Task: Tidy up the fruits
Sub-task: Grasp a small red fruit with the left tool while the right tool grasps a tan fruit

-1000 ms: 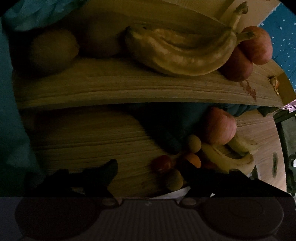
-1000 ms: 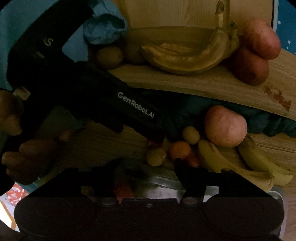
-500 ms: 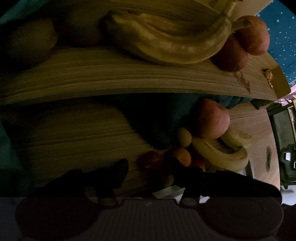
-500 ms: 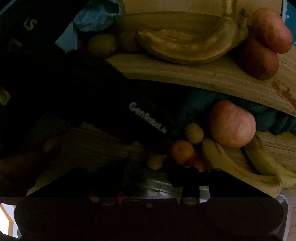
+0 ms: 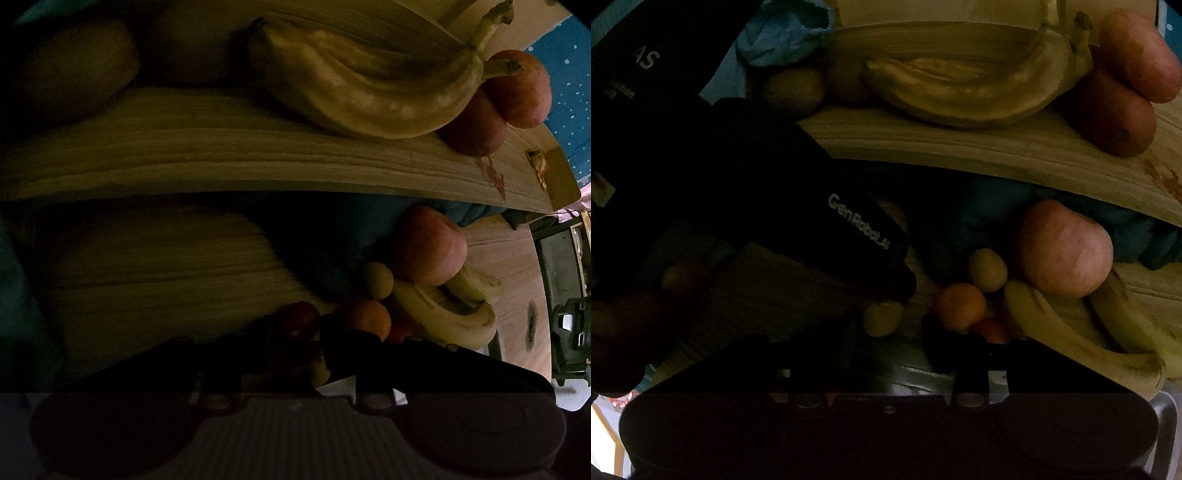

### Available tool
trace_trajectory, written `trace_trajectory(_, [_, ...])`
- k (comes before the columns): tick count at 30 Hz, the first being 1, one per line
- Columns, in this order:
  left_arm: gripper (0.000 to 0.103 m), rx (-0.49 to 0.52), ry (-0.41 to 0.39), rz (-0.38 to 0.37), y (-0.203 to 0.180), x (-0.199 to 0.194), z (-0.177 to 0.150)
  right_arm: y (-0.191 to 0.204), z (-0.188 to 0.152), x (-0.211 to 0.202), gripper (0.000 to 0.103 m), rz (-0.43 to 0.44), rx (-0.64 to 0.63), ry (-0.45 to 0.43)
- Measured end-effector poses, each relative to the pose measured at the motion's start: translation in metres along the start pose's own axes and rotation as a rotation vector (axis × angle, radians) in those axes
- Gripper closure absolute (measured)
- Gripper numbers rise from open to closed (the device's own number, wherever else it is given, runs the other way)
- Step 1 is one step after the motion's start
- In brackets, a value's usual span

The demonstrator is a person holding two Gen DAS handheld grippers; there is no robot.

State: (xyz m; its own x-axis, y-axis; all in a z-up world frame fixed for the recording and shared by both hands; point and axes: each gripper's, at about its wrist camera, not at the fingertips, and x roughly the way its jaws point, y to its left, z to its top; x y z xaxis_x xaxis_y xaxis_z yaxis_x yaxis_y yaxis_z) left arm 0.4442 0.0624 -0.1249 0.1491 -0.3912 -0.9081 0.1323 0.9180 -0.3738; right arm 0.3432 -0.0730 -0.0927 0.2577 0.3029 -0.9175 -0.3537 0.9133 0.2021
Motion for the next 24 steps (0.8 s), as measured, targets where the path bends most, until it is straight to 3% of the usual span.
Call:
trace_trajectory(4, [0.077, 0.004, -0.001, 0.006, 0.001, -0.001, 0.001, 0.002, 0.003, 0.007, 0.071, 0.002, -0.013, -0.001])
trace_trajectory(13, [0.079, -0.006, -0.015, 0.030, 0.000, -0.003, -0.003, 0.003, 0.006, 0.010, 0.072, 0.009, -0.041, -0.007])
trace_trajectory(24, [0.079, -0.047, -0.091, 0.064, -0.002, -0.030, -0.017, -0.003, -0.009, -0.021, 0.071, 0.018, -0.063, -0.057])
